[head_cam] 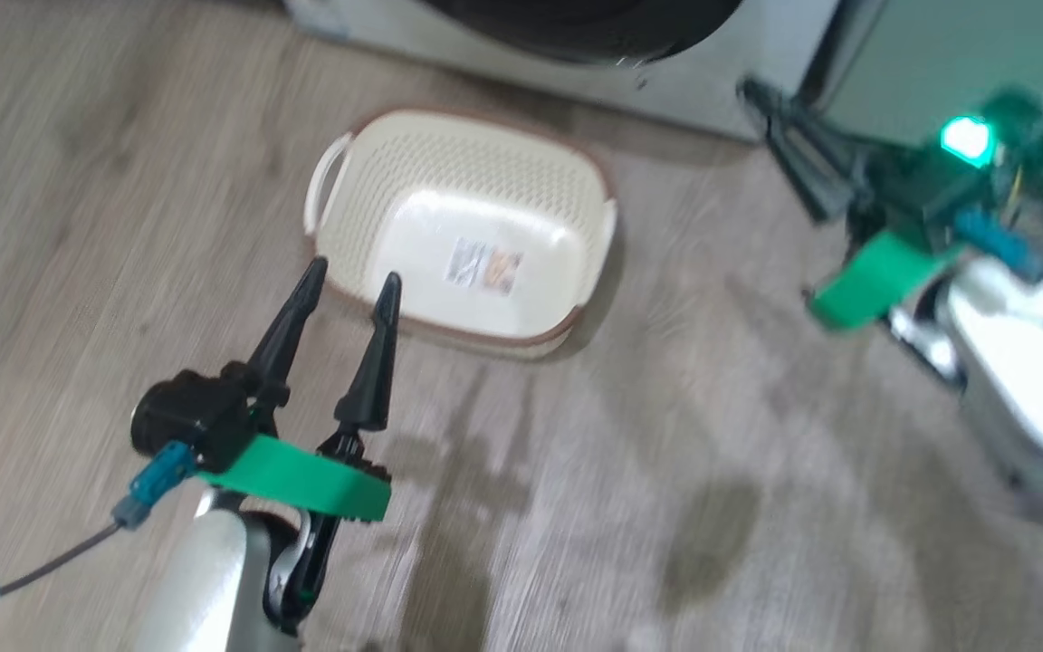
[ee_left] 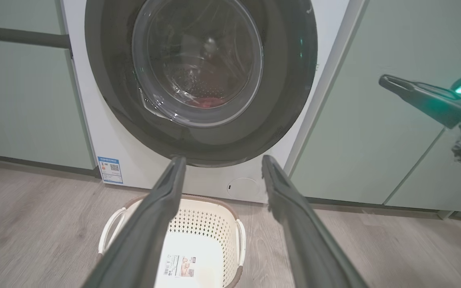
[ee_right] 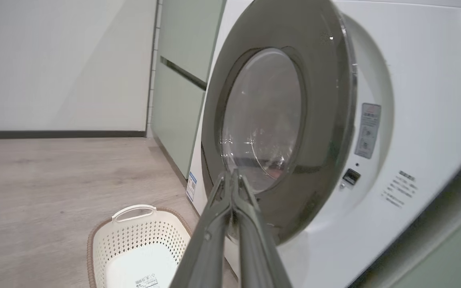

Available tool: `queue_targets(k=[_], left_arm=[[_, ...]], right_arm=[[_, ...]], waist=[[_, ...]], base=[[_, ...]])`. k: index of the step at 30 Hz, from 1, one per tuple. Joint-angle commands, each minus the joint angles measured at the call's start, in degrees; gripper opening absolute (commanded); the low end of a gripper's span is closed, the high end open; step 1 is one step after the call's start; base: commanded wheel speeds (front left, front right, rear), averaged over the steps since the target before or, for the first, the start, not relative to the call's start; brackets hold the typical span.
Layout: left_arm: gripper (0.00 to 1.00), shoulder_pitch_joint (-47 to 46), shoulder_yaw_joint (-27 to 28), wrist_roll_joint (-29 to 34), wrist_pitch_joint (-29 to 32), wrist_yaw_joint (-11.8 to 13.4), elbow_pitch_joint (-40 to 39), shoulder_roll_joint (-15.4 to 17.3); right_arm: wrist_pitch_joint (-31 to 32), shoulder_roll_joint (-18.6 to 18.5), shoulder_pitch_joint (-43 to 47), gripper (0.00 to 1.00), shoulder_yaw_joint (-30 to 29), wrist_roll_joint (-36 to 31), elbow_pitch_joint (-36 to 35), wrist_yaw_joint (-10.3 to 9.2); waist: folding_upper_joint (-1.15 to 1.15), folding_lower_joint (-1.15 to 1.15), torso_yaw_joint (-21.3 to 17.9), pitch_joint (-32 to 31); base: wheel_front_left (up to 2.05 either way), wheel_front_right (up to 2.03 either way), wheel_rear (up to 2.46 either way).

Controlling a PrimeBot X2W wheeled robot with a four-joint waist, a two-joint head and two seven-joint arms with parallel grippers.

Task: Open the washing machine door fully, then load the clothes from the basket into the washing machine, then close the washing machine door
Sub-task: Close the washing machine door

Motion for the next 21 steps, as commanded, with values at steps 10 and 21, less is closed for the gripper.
queue_targets(k=[10, 21], left_arm=[[1.0, -4.3, -0.4, -3.4, -0.5, 2.1, -3.5, 0.3], [1.0, -4.2, -1.3, -5.1, -0.5, 3.1, -4.0, 0.3]], right_arm=[[-0.4, -6.1, -22.9, 0.0, 11.5, 3.8, 11.2, -0.01], [-0.4, -7.9, -33.9, 0.0, 15.5, 4.7, 24.8, -0.01]], waist=[[0.0, 0.0, 9.0, 9.6], [0.0, 0.0, 12.2, 10.2]], base=[[0.0, 0.0, 0.0], [0.0, 0.0, 0.0]])
